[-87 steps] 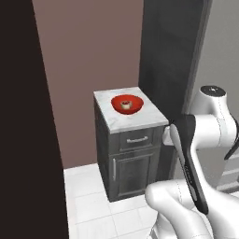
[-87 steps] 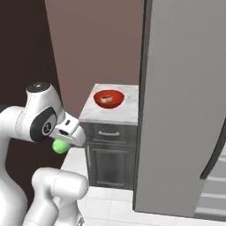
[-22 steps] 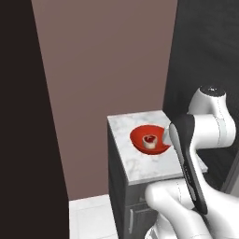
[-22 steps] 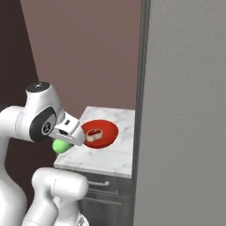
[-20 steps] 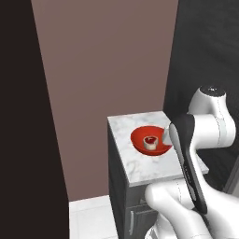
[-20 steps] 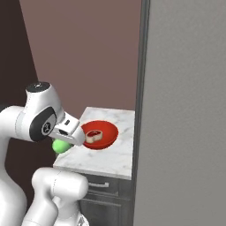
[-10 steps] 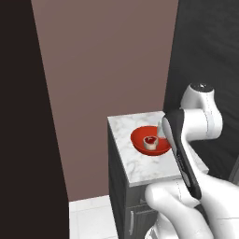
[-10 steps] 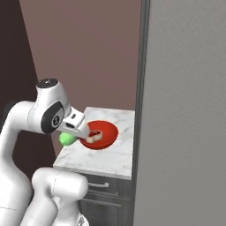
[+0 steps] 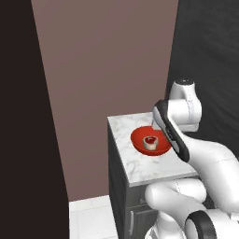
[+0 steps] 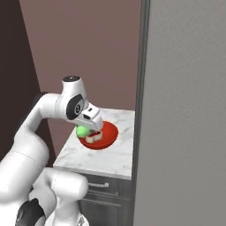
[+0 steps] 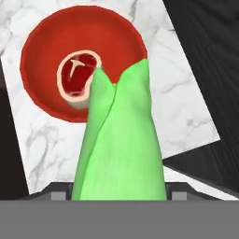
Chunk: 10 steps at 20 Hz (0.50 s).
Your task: Take the fish, corn, and steak from the freezer and place them in the bowl on the counter.
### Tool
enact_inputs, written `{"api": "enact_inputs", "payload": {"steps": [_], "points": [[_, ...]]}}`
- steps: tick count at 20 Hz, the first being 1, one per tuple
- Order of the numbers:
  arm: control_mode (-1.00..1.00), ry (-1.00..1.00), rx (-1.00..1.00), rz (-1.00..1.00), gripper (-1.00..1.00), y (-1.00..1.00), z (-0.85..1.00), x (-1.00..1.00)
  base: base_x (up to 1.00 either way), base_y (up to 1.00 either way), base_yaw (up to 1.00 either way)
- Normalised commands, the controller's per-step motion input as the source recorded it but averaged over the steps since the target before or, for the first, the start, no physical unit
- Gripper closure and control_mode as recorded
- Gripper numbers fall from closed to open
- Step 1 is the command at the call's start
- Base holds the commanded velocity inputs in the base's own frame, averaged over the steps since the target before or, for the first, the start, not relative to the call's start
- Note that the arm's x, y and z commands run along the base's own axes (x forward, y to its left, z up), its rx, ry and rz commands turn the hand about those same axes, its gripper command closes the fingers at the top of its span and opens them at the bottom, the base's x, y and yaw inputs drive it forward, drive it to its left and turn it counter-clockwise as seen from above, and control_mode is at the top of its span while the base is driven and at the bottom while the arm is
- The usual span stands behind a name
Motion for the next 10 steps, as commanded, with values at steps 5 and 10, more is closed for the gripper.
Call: {"api": "enact_inputs", "payload": {"steps": [5,10], "points": [[-1.0,0.01,0.0,-0.02,1.0,-0.02,-0.23,0.81,0.0,0.0,0.0],[-1.0,0.0,0.0,0.0,1.0,0.0,-0.54,0.45,0.0,0.0,0.0]]}}
